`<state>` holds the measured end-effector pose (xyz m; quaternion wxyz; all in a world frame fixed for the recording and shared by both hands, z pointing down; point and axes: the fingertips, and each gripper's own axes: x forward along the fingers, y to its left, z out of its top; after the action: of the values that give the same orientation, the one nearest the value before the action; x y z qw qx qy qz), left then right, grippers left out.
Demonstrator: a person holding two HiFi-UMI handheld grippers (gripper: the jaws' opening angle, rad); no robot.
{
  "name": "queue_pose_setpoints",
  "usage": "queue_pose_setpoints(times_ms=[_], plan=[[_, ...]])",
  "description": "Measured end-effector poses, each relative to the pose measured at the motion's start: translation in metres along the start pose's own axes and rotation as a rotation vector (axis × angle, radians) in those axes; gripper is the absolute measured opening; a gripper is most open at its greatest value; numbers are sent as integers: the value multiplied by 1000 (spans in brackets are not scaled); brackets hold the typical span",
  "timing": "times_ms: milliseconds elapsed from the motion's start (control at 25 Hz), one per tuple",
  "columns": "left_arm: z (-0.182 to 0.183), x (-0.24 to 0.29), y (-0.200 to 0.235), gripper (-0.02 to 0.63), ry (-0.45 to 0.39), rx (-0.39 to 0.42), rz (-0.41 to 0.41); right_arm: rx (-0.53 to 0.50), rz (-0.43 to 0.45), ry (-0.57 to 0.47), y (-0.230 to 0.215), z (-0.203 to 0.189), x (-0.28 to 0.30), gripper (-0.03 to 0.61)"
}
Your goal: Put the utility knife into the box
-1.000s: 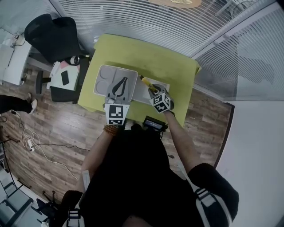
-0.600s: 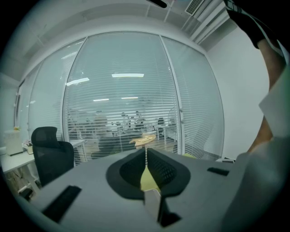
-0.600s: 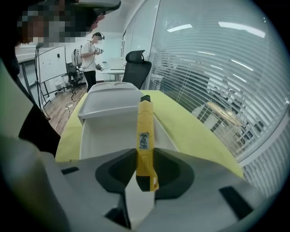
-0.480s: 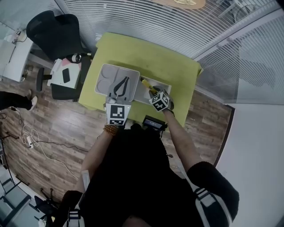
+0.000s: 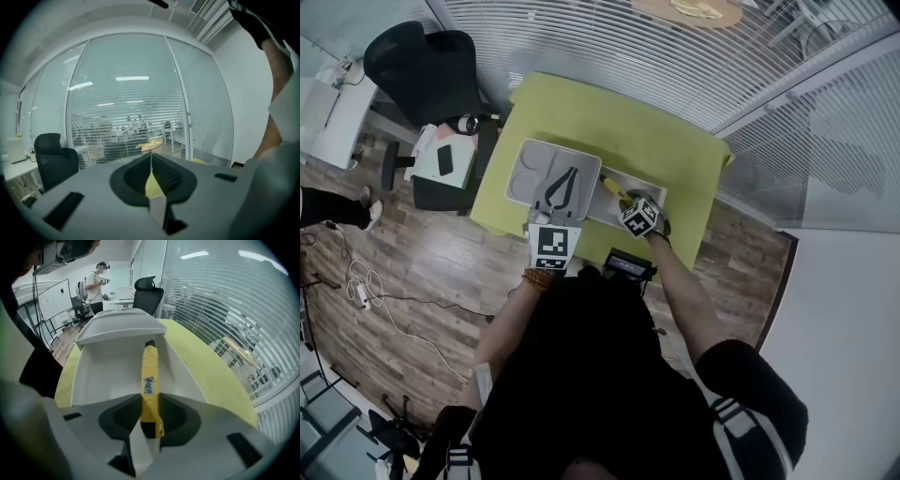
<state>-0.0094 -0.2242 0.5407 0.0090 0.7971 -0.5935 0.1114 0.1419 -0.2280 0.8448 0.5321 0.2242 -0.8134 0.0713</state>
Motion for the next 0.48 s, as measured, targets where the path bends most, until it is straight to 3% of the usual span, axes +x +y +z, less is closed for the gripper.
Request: queue_pose_setpoints(times_ms=[480], plan=[[-1, -1, 8, 21, 2, -14, 27, 3, 23, 55, -3, 0, 6, 114]])
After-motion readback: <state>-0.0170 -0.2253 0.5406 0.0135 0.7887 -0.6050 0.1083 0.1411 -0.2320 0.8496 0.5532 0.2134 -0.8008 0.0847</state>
